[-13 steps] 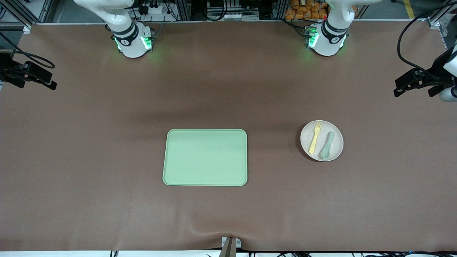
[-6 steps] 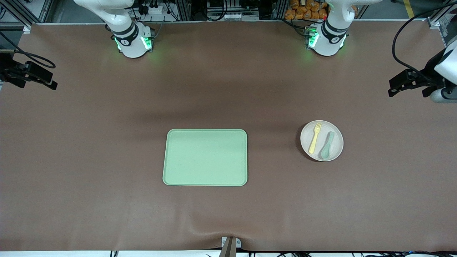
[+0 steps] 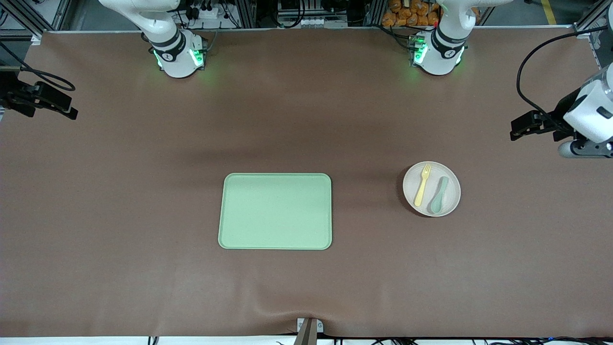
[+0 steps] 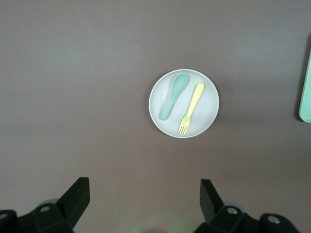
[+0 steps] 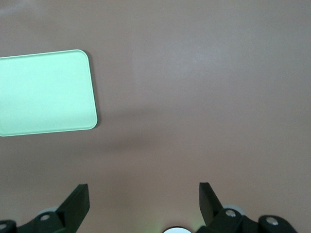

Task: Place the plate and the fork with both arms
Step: 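Move the left gripper toward the white plate's rim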

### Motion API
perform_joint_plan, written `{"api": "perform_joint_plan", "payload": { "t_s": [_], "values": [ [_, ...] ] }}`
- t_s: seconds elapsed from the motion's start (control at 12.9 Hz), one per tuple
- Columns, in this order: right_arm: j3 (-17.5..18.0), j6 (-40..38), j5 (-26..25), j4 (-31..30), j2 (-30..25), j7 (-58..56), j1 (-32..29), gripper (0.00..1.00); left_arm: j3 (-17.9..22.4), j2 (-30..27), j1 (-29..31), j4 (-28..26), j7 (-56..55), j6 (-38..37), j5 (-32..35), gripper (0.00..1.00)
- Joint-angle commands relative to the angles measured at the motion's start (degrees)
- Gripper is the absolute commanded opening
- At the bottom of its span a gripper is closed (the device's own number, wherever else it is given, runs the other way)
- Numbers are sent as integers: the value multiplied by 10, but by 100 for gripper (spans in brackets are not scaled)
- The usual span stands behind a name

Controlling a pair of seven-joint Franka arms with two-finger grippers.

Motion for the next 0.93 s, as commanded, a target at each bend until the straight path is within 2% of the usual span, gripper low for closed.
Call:
{"api": "perform_joint_plan", "payload": {
  "t_s": [0.0, 0.23, 0.62, 0.85],
  "values": [
    [7, -3, 9, -7, -7, -5, -11, 100, -2, 10, 4, -10, 7, 15, -8, 100],
    [7, -5, 9, -11, -8, -6, -11, 100, -2, 27, 5, -16, 37, 40, -8, 100],
    [7, -6, 9, -11, -8, -6, -12, 100, -2, 29, 8, -78, 40, 115, -9, 100],
    [7, -6, 9, -11, -8, -6, -11, 100, -2, 40, 7, -88, 40, 139, -10, 100]
  ]
}}
